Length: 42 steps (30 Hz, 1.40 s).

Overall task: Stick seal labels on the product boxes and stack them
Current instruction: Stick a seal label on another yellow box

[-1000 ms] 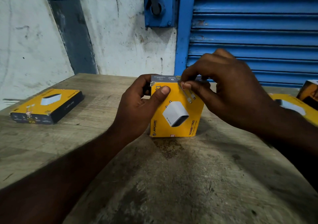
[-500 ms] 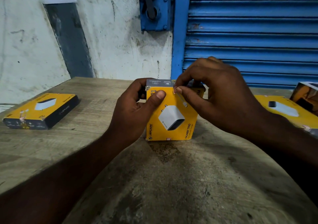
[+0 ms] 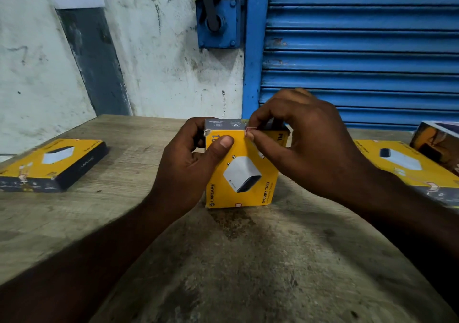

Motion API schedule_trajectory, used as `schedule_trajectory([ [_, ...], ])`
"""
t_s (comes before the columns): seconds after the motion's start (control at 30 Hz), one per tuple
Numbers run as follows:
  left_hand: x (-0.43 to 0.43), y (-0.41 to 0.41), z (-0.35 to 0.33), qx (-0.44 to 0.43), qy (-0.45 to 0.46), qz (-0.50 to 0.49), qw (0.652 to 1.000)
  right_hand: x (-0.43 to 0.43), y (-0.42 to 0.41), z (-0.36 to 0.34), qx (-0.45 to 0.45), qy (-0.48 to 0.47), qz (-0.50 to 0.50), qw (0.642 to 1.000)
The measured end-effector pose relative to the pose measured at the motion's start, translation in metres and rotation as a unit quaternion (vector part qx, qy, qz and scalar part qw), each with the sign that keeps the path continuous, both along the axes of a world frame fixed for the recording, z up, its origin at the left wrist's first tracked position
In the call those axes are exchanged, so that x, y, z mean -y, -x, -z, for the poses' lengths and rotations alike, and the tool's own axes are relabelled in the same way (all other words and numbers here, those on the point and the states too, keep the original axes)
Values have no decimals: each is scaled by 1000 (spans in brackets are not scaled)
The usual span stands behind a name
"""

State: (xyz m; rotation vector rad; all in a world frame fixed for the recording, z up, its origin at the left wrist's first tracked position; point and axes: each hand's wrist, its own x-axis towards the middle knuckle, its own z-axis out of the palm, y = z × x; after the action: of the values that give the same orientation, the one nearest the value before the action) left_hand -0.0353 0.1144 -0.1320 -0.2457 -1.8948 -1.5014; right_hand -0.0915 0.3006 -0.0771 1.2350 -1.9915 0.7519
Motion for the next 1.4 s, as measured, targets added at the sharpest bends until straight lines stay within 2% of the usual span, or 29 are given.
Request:
schedule_trajectory([
  [1.4, 0, -4, -2, -1, 22, 8, 1000, 3, 2, -2, 29, -10, 4, 1000],
])
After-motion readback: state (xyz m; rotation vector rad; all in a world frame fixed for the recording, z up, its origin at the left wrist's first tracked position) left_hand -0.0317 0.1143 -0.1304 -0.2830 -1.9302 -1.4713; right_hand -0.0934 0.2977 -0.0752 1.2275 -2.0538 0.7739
